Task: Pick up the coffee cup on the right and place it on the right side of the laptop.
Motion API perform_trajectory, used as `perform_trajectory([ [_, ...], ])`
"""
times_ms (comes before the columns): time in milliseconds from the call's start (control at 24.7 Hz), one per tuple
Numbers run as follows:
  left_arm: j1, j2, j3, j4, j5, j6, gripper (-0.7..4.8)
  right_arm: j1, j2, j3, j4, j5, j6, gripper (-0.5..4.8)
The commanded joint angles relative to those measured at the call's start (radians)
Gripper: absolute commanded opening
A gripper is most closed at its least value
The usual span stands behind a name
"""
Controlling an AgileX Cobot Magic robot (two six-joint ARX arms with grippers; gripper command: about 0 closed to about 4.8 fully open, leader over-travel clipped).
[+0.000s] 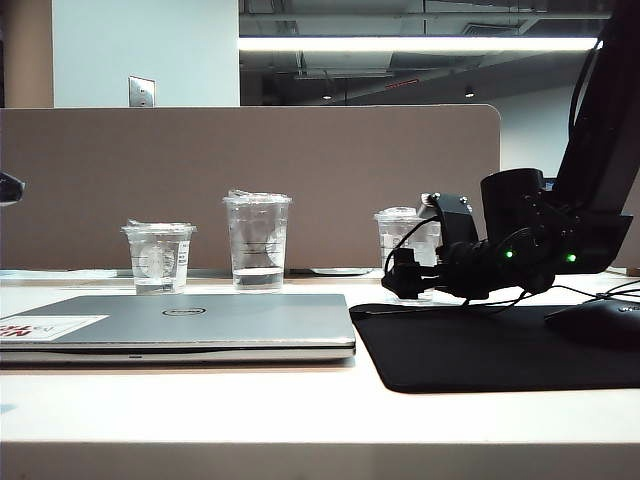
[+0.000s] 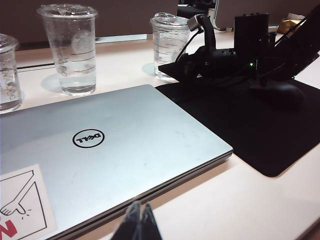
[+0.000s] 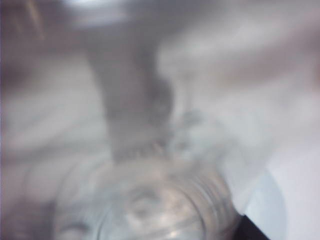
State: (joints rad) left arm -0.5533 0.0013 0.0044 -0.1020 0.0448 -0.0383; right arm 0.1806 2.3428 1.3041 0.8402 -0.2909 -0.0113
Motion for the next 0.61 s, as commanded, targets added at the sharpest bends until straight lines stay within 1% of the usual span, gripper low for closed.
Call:
perform_trajectory([
  [41,0.001,0.000,0.003,0.006,0.003,0.004,-0.05,0.008,-0.002,0.004,0.025,-0.003,0.005,3.88],
  [122,0.001,0.000,0.003,0.006,0.003,0.004,-0.05,0.008,-0.002,0.004,0.025,-0.003,0.005,3.58],
  [162,0.001,0.000,0.003,0.006,0.003,0.004,-0.05,0.008,-0.002,0.004,0.024,-0.003,0.005,3.54],
  [446,0.001,0.000,0.003,0.006,0.003,0.004,-0.05,0.008,-0.006,0.004,0.025,-0.008,0.028,3.54],
  [487,0.001,0.000,0.003,0.006,0.003,0.004,-0.05,0.008,-0.010,0.003,0.026,-0.027,0.048,3.55],
  [608,0.001,0.000,0.003,0.006,0.003,0.004,-0.05,0.008,-0.026,0.000,0.024,-0.049,0.048,3.55],
])
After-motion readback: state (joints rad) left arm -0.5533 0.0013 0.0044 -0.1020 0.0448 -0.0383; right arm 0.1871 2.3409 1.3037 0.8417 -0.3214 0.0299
